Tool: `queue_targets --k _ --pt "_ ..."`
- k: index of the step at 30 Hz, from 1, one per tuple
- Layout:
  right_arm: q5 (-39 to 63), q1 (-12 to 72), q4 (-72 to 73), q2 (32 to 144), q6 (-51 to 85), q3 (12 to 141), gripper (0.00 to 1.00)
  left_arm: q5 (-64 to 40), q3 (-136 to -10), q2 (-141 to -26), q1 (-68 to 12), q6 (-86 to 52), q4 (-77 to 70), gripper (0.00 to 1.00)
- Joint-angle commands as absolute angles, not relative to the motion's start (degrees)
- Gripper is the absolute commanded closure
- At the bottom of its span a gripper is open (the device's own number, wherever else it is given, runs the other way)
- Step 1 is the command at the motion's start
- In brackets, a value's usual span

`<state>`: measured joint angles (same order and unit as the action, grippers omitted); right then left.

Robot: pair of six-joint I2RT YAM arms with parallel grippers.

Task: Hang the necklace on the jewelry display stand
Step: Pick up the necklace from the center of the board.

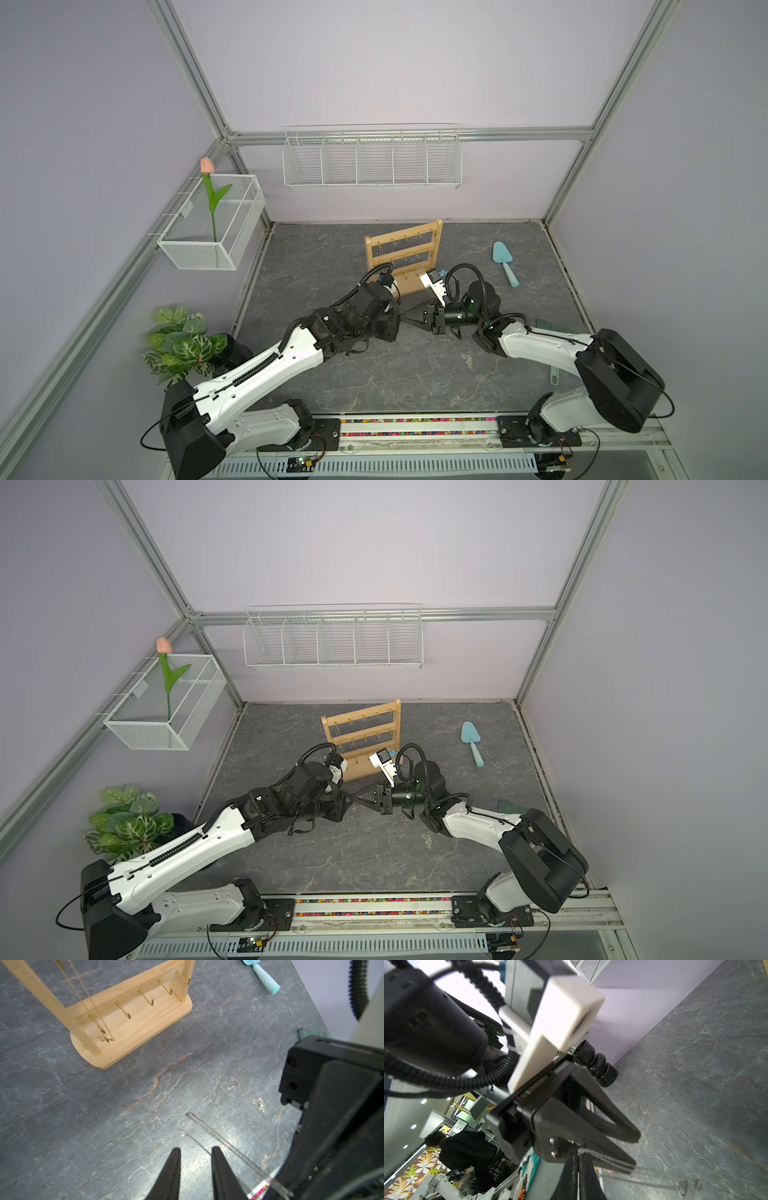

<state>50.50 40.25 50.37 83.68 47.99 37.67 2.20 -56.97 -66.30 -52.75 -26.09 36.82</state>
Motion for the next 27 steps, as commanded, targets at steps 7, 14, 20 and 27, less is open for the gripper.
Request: queue_targets --k 7,14,20,27 --pt "52.6 39.6 47.1 82.3 49.7 41.2 0.93 0.1 -56.1 -63.9 -52.6 -25.2 34.2 0.72" --pt "52.9 39.7 47.8 83.1 51.2 41.9 0.93 1.1 -54.8 -61.8 -52.6 -25.2 31.7 0.75" --pt "52.7 39.7 47.4 83.0 51.3 42.4 0.93 1.6 -54.8 -61.3 -52.5 -25.0 31.1 0.76" --pt "52.9 39.7 47.5 83.1 51.7 42.5 0.93 2.1 -54.8 -61.5 -52.5 -24.7 30.4 0.79"
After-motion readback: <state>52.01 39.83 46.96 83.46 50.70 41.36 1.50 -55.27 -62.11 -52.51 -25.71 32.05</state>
